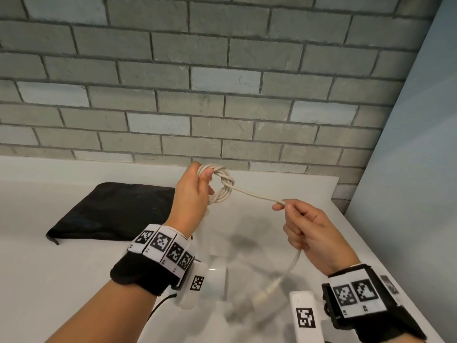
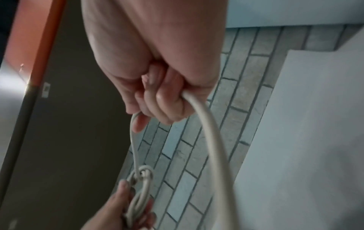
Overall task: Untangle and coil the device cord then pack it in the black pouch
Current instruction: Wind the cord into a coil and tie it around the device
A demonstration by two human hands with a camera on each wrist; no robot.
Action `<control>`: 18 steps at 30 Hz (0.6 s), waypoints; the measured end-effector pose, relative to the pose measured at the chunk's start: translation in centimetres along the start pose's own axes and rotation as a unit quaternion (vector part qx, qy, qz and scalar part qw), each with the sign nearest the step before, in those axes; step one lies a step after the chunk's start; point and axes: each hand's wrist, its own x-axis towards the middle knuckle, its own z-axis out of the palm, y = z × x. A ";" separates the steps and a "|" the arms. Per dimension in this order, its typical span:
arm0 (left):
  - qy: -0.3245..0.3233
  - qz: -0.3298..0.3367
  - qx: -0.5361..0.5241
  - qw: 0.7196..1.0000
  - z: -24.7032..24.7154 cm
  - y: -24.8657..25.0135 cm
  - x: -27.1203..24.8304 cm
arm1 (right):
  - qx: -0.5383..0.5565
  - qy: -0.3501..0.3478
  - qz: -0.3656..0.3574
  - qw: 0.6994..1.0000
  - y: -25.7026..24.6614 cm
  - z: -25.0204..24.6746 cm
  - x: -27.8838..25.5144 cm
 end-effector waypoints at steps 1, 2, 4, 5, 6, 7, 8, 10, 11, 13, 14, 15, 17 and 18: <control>-0.005 -0.008 -0.024 1.000 -0.1 0.1 0.0 | -0.042 0.002 0.002 0.999 0.5 -0.1 0.0; -0.009 -0.014 -0.039 0.999 -0.2 0.2 -0.1 | -0.088 0.002 0.007 0.996 1.2 -0.3 0.1; -0.016 -0.026 -0.047 0.998 -0.2 0.3 -0.3 | -0.187 -0.018 0.021 0.982 2.4 -0.4 0.3; -0.019 -0.028 -0.046 0.998 -0.1 0.4 -0.4 | -0.226 -0.040 0.027 0.973 2.7 -0.2 0.4; -0.020 -0.027 -0.043 0.999 0.0 0.5 -0.5 | -0.246 -0.065 0.026 0.967 3.0 0.1 0.5; -0.021 -0.023 -0.039 0.999 0.0 0.6 -0.6 | -0.246 -0.091 0.021 0.965 3.1 0.6 0.6; -0.021 -0.019 -0.036 0.999 0.1 0.7 -0.6 | -0.244 -0.112 0.009 0.963 3.0 1.2 0.7; -0.020 -0.016 -0.039 0.999 0.0 0.8 -0.6 | -0.261 -0.114 -0.042 0.958 2.6 2.4 1.1; -0.017 -0.021 -0.047 0.999 -0.1 0.8 -0.6 | -0.265 -0.093 -0.076 0.957 2.4 2.7 1.4; -0.020 -0.043 -0.072 0.996 -0.4 0.9 -0.7 | -0.246 -0.046 -0.116 0.961 2.0 2.6 2.0; -0.025 -0.055 -0.085 0.995 -0.5 0.9 -0.9 | -0.246 -0.033 -0.118 0.962 2.1 2.4 2.3; -0.032 -0.065 -0.098 0.993 -0.6 1.0 -1.0 | -0.255 -0.032 -0.116 0.959 2.3 2.4 2.5; -0.043 -0.076 -0.121 0.989 -0.6 1.1 -1.3 | -0.310 -0.031 -0.130 0.941 2.9 2.8 2.8; -0.047 -0.078 -0.131 0.987 -0.6 1.2 -1.3 | -0.346 -0.022 -0.152 0.925 3.2 3.2 3.0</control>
